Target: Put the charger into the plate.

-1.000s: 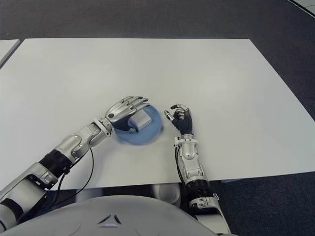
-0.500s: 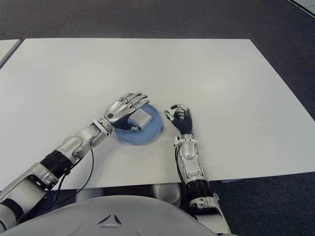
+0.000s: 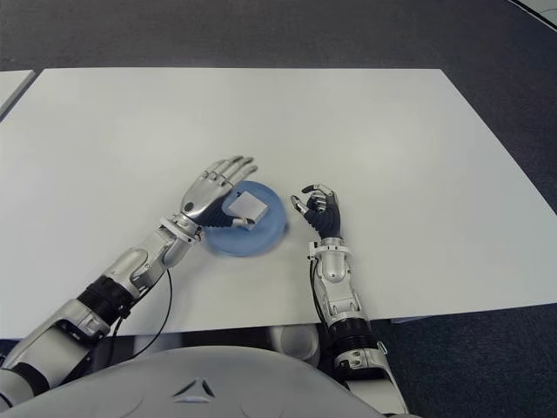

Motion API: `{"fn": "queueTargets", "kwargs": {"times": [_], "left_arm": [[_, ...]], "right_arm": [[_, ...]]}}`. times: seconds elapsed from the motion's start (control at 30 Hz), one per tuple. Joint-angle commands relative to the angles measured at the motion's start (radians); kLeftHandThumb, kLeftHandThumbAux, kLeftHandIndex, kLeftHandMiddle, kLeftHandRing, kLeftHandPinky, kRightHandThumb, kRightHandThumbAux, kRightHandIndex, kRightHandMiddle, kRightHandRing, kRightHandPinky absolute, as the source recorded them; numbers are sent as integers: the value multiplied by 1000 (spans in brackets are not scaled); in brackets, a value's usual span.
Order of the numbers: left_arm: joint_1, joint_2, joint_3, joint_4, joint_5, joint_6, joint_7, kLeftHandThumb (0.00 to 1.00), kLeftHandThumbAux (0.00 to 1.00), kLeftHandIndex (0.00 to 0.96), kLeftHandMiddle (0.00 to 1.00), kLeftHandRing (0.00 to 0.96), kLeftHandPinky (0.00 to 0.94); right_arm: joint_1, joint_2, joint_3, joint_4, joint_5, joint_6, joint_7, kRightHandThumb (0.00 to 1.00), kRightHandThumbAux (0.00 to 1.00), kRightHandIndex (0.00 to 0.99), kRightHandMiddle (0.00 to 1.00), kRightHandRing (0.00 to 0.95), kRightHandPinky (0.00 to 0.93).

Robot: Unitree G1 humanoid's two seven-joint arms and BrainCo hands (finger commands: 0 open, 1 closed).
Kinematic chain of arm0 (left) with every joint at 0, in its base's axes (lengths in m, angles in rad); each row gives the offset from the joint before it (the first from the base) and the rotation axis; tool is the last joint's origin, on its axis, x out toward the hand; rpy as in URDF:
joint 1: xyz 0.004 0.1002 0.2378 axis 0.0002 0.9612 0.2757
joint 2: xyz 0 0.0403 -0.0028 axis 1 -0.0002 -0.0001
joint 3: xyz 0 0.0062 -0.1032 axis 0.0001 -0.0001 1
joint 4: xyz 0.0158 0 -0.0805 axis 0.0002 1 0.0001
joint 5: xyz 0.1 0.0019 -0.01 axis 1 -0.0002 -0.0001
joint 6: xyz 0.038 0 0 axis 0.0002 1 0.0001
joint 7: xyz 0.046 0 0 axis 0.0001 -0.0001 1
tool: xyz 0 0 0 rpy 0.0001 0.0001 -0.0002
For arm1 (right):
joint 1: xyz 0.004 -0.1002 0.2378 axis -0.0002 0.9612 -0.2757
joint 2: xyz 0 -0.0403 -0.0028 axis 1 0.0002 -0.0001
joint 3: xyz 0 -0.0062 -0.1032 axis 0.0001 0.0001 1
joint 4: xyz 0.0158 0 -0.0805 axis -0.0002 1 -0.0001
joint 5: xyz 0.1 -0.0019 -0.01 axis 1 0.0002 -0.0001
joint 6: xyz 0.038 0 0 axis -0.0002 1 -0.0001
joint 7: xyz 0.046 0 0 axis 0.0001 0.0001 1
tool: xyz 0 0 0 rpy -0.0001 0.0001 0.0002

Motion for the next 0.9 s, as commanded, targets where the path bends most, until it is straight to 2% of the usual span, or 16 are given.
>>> {"fn": "queueTargets", "kwargs": {"times": [0.03,0.17,0.23,0.4,0.63,0.73,0.8,0.9], "left_arm": [[69,-48,111,26,-194,-27,-22,284,548,0,0,0,0],[90,-87,178,20,-317,-18,-74,270,573,0,0,0,10],[99,-107,208,13,-363,-3,-91,282,607,0,0,0,46],[113,-144,259,-5,-433,44,-132,311,701,0,0,0,110],[127,-182,325,-15,-525,92,-186,293,781,48,17,40,129],[127,-190,367,-2,-574,91,-200,299,811,104,58,67,130],[127,-194,386,6,-594,86,-206,356,849,193,119,100,131],[128,-203,417,28,-644,61,-231,408,865,256,168,137,171]], "right_arm": [[8,1,-2,2,-5,6,-1,703,729,435,782,794,816],[7,-1,-2,3,-5,4,0,703,729,435,784,797,820],[7,-2,-2,5,-4,2,1,703,728,435,784,796,818],[7,-3,-3,9,1,-3,6,702,728,435,780,794,815],[6,-5,-5,14,5,-1,12,702,729,435,778,794,821],[7,-5,-5,13,1,7,11,702,729,435,776,793,818],[8,-5,-5,12,0,9,10,702,730,435,776,796,819],[10,-6,-5,9,1,11,14,702,730,435,777,797,821]]}}
